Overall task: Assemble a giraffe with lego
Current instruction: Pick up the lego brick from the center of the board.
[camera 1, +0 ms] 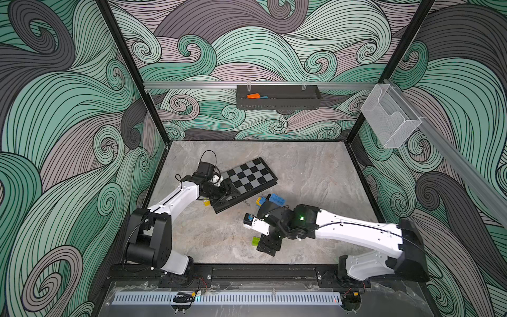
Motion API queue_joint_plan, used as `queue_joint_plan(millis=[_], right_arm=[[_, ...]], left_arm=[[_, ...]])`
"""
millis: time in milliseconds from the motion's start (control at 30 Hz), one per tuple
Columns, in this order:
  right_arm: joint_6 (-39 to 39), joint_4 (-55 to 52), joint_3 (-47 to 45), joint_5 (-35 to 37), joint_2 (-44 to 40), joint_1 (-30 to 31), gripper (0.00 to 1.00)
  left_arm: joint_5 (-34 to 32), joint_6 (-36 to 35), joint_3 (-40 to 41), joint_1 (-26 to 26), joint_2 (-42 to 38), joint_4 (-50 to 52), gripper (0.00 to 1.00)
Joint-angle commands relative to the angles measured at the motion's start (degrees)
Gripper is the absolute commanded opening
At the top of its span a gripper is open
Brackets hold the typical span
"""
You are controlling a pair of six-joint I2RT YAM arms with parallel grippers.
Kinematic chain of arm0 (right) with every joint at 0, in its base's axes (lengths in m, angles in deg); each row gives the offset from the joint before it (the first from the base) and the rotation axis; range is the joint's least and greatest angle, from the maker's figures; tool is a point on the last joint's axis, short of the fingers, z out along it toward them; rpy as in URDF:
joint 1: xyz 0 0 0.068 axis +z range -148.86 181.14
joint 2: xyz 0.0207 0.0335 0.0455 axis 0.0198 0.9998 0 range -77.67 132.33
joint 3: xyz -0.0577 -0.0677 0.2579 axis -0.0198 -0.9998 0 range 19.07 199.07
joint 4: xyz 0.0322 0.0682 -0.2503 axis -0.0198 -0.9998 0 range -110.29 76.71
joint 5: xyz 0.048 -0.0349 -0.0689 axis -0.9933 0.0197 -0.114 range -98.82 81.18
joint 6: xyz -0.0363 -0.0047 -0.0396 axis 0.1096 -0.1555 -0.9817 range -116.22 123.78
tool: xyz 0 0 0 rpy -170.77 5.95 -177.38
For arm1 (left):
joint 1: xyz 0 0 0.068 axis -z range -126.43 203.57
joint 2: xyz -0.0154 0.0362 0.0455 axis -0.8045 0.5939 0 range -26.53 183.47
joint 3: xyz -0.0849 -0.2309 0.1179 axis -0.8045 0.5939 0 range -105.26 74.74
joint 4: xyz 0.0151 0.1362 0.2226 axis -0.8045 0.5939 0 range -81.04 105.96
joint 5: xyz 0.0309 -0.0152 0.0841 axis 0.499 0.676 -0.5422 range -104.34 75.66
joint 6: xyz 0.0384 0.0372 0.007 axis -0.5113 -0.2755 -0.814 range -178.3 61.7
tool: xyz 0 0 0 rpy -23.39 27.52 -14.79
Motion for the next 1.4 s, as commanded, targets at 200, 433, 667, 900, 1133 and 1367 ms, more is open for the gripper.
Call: queue_joint_plan(millis=[200,433,667,900,1133,1367], right_arm=[[-0.5,14.3,-3.4,-1.0,11.9,0.1,0.85],[-2.3,14.9,-2.4,-3.1,16.4,-2.3,0.84],[-3.0,14.7,-4.0,-3.5,17.6,-4.1,0.81],[-4.0,13.5,-4.5,-4.1,18.7,-4.4,0.71],[-4.4,13.5,-5.2,-4.1,19.1,-4.4,0.39],[-4.8,8.7,-2.1,-1.8,16.6,-4.3,0.23]], left_arm=[[-3.9,-2.3,3.7,-7.9,-7.4,5.6,0.78],[-2.7,-3.2,4.0,-8.4,-7.9,5.9,0.78],[-1.9,-3.4,3.6,-8.4,-6.9,5.2,0.78],[-1.9,-3.6,2.3,-8.4,-6.1,5.5,0.78],[-1.9,-3.6,2.6,-8.4,-5.9,5.3,0.78],[-1.8,-3.5,2.3,-8.3,-5.7,4.8,0.78]])
